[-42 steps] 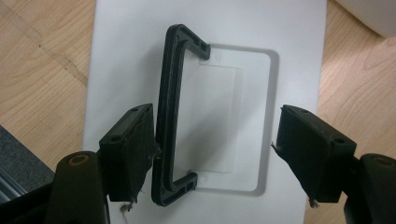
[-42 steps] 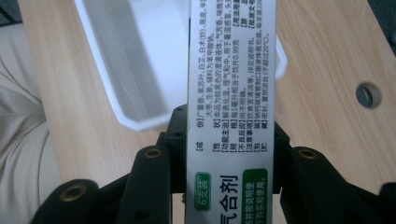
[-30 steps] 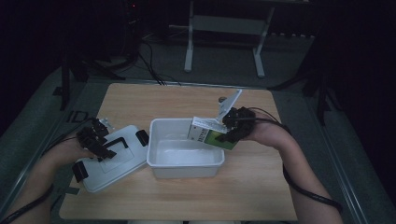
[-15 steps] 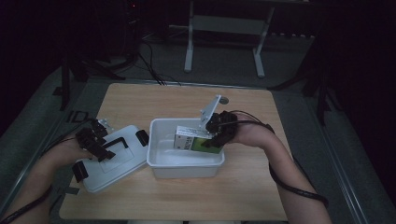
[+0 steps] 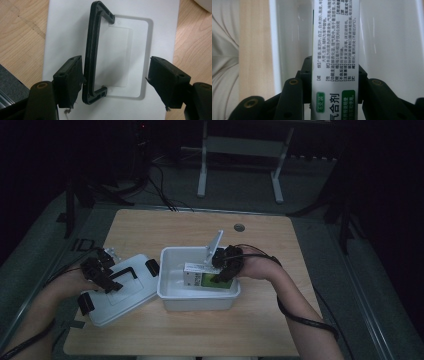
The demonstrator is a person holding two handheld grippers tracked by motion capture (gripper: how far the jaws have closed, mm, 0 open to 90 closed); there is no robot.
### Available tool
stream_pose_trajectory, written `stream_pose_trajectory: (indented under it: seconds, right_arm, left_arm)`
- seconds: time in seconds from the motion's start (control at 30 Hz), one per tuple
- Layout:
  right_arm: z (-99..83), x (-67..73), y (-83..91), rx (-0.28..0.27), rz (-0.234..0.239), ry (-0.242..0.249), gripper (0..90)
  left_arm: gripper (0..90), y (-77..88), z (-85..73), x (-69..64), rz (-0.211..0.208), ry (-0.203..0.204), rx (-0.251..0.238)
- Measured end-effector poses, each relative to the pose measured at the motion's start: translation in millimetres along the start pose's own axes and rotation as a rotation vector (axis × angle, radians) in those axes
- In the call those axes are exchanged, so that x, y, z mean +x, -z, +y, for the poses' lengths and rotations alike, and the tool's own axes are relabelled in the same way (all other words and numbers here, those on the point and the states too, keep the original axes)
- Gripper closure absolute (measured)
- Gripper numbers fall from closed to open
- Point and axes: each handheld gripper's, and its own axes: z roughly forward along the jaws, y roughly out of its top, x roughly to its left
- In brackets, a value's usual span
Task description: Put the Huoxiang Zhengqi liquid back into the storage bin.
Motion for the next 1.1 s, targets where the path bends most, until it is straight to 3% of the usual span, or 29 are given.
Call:
stream_pose_trajectory:
  seconds: [0.6, 1.1]
  right_arm:
    - [-4.4, -7.2, -48.1, 0.047, 0.046, -0.032, 64.4]
    - [-2.7, -3.3, -72.1, 0.115, 0.053, -0.008, 63.8]
  left_arm:
    - [28.2, -3.6, -5.0, 2.3, 0.002, 0.002, 0.011]
    - [28.2, -4.4, -7.4, 2.6, 0.003, 0.011, 0.011]
